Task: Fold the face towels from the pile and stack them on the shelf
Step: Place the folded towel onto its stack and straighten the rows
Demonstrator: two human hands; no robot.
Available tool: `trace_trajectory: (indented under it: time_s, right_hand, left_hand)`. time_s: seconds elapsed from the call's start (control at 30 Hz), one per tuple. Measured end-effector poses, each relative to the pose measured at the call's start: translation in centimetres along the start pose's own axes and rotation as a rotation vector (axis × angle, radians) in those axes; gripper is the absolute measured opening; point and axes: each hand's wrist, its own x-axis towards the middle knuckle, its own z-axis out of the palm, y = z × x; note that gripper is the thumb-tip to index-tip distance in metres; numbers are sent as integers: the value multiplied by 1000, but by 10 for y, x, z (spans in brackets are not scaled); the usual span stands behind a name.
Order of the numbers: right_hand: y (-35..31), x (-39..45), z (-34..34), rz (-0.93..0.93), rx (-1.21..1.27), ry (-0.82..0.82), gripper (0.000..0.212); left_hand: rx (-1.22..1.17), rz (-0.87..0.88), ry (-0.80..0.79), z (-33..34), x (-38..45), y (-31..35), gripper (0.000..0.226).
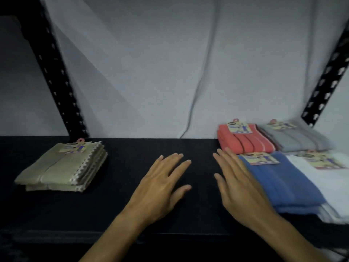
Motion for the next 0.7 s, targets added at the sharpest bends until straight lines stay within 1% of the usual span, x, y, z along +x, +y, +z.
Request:
trace_trajectory:
  time_s: [0.07,0.13,0.23,0.3,0.37,0.47,0.57,0.63,0.7]
  right_hand:
    - [37,-16,-21,-35,-102,-20,49]
    - [71,-33,-37,-53,-176,-122,53]
    - [113,-53,-57,8,-189,-259,72]
    - [133,-63,-67,5,-238,-321,83]
    - [147,-69,-73,-25,-299,-359,87]
    - [157,-73,-73,-78,-344,-323,82]
    - [162,-77,-62,-130,-315,-236,88]
    - [164,-80,-55,-155,-318,-205,93]
    - [165,-81,-51,-169,-349,-189,91]
  left_hand:
    - [-38,53,-10,13,19,29,60]
    - [-77,102,-11,26,36,56,64]
    - [-158,151,-27,42,55,94,76]
    - [-116,196,-47,51,64,113,83]
    - [-36,243,-98,58,69,129,86]
    - [-13,267,-236,68,74,142,84]
    - [99,293,-222,75,72,143,83]
    - [143,315,-180,79,71,144,80]
    - [169,337,-147,80,71,145,75]
